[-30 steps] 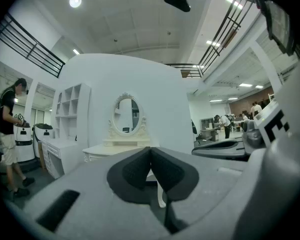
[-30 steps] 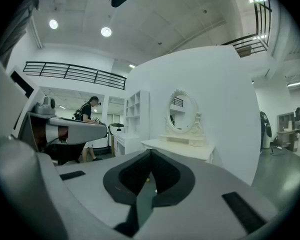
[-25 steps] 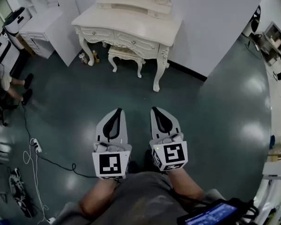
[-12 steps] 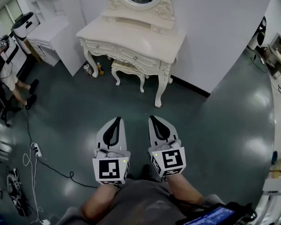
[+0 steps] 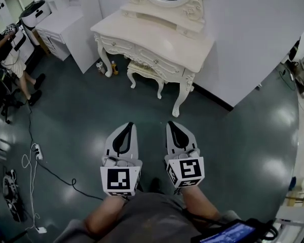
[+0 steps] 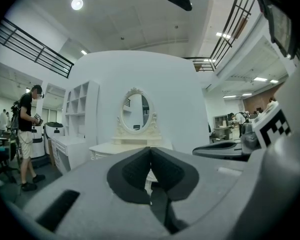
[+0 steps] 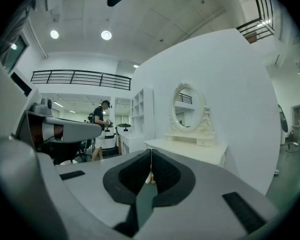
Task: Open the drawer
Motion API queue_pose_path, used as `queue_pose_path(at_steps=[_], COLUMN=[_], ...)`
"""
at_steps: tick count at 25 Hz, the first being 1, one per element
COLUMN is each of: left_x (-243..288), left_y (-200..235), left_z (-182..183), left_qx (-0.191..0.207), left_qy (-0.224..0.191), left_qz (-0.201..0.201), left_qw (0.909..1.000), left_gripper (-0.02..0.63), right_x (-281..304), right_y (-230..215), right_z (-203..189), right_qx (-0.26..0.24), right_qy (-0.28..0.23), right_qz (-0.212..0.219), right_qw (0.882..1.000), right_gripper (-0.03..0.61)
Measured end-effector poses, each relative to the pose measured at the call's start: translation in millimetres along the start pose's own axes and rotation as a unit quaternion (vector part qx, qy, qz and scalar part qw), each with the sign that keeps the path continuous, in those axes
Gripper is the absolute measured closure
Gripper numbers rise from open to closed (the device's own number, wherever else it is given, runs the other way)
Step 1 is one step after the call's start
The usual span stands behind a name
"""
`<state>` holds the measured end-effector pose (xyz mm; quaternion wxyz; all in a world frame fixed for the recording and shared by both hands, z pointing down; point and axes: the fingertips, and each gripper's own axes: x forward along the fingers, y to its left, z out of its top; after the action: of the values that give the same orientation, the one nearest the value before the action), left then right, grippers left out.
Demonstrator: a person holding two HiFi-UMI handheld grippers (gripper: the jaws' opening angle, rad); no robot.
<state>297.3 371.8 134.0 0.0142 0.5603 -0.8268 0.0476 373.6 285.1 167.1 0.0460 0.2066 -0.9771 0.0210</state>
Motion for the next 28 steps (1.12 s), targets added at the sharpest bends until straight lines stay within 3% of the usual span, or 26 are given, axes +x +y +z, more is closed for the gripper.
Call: queue_pose_path(at_steps=[14,28], left_x=[122.0,213.9], left_y=[94.6,183.2], left_z=[-42.8,-7.9], left_qx=[-0.032,-0.011], left_qy=[0.043,-0.004], left_qz=[-0.033,-0.080], left_qw=[0.9980,0.9967], left_gripper=[0.598,0.598], right_x=[141.1,249.6], right_y=[-15.4,-22.7], right_z=[-32.9,12.6], right_qx=[0.006,-0.012], right_qy=[0.050,0.023], right_qz=[-0.042,-0.100], right_qw=[0.998,0.995], right_gripper=[0.565,0.565])
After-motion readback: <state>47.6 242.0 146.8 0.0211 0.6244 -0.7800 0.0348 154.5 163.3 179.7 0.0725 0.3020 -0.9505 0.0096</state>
